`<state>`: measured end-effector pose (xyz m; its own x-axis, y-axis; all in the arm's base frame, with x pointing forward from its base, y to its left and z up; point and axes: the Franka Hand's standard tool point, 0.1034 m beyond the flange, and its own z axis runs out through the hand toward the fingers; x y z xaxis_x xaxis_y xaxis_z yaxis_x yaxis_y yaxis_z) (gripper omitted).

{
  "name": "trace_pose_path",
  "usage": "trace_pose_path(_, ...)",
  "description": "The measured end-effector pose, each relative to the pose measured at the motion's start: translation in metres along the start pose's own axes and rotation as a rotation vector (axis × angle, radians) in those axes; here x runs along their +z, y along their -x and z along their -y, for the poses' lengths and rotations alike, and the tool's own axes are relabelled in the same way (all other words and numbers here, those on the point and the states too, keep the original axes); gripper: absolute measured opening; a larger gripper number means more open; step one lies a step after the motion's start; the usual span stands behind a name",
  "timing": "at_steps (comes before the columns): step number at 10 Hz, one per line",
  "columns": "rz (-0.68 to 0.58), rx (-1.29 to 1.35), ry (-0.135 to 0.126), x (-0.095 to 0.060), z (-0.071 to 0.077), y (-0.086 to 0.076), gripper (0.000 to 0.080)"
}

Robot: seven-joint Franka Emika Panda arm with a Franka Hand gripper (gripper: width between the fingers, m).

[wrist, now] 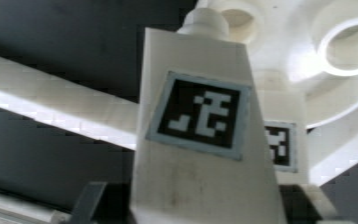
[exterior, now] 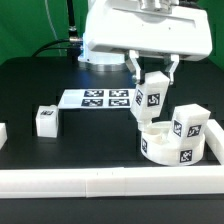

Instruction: Assemble stool

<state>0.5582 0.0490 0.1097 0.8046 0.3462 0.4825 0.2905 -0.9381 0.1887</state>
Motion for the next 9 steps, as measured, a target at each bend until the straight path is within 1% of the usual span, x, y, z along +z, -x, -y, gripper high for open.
trace_pose_path(3,0.006,-0.009,-0.007,0.003,0.006,0.001,0.0324)
trace_pose_path(5,-0.007,-0.015,-0.004,0.005,0.009,0.001,0.0324)
trace_pose_path(6,-0.002,-0.020,-0.006,0.008,0.011,0.003,0.0324)
trace_pose_path(7,0.000,-0.025,-0.006,0.010,0.011,0.003,0.0324)
trace_pose_path(9,0.004,-0.033,0.002,0.013,0.004,0.010,0.0324)
